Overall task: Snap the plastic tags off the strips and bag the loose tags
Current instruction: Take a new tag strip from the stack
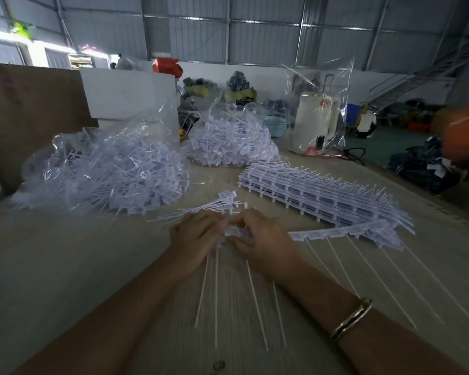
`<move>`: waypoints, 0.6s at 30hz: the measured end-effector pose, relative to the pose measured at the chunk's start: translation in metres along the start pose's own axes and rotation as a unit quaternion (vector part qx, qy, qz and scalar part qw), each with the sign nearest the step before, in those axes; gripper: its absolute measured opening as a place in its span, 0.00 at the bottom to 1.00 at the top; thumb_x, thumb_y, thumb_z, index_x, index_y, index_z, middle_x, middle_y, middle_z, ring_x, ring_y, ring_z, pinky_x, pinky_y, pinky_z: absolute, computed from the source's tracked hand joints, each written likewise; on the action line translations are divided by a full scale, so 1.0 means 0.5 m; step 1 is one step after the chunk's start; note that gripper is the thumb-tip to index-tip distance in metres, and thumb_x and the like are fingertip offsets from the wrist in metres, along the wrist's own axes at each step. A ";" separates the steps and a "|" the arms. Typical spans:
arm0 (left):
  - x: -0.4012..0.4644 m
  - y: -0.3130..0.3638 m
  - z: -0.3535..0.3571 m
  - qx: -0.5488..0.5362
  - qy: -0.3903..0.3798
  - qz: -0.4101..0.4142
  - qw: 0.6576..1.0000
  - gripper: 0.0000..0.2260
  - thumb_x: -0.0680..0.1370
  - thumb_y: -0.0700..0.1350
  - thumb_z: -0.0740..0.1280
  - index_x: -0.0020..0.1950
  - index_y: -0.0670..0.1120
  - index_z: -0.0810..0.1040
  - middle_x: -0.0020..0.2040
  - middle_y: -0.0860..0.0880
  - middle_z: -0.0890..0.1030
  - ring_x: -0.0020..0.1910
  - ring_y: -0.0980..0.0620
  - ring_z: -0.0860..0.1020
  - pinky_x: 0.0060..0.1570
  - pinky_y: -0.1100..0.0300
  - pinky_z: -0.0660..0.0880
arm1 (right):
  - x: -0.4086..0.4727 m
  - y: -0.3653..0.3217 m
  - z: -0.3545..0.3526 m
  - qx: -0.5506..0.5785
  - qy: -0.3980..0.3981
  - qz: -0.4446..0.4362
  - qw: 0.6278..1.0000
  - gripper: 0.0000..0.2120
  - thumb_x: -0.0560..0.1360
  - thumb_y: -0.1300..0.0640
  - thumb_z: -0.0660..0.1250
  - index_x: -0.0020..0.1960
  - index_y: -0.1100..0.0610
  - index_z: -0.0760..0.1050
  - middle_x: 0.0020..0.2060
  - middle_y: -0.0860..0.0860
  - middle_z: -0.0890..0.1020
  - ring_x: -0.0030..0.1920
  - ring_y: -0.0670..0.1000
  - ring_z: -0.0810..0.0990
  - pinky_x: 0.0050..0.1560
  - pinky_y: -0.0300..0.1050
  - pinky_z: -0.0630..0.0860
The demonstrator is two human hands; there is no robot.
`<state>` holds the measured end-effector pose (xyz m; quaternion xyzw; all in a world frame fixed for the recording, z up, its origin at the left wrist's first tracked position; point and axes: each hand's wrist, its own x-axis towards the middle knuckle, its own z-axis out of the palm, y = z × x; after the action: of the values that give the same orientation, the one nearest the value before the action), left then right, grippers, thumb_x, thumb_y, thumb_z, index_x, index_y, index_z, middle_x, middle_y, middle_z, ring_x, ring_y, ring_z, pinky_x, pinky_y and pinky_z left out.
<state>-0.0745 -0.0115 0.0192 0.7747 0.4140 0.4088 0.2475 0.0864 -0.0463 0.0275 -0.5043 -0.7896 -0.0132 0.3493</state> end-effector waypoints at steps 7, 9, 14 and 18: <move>0.007 -0.007 0.000 -0.001 0.000 -0.008 1.000 0.10 0.76 0.46 0.65 0.46 0.40 0.82 0.44 0.45 0.82 0.48 0.47 0.79 0.53 0.52 0.74 | -0.005 0.026 -0.014 -0.065 -0.083 0.025 0.994 0.12 0.74 0.50 0.64 0.57 0.49 0.70 0.51 0.47 0.77 0.47 0.46 0.75 0.55 0.47 0.71; 0.006 -0.006 0.000 0.011 -0.013 0.005 1.000 0.08 0.77 0.43 0.66 0.46 0.40 0.82 0.43 0.45 0.82 0.47 0.47 0.80 0.51 0.54 0.73 | -0.007 0.038 -0.017 -0.094 -0.087 0.043 0.991 0.10 0.75 0.48 0.63 0.56 0.49 0.71 0.51 0.46 0.77 0.47 0.46 0.75 0.54 0.45 0.70; 0.000 -0.004 -0.006 0.046 0.010 0.037 0.998 0.08 0.78 0.43 0.65 0.49 0.42 0.82 0.44 0.47 0.81 0.48 0.49 0.77 0.51 0.57 0.71 | 0.000 0.050 -0.017 -0.059 -0.087 0.050 0.993 0.13 0.79 0.47 0.57 0.50 0.52 0.77 0.43 0.49 0.81 0.42 0.49 0.77 0.42 0.42 0.69; 0.000 0.000 -0.004 0.085 0.008 0.025 0.996 0.16 0.73 0.50 0.59 0.50 0.42 0.81 0.47 0.48 0.80 0.53 0.47 0.74 0.57 0.50 0.68 | -0.002 0.052 -0.023 0.021 -0.072 0.073 0.995 0.12 0.79 0.49 0.58 0.47 0.52 0.79 0.39 0.49 0.81 0.38 0.49 0.77 0.41 0.45 0.73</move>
<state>-0.0762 -0.0115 0.0205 0.8001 0.4294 0.3844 0.1667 0.1138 -0.0385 0.0271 -0.5523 -0.7742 0.0653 0.3021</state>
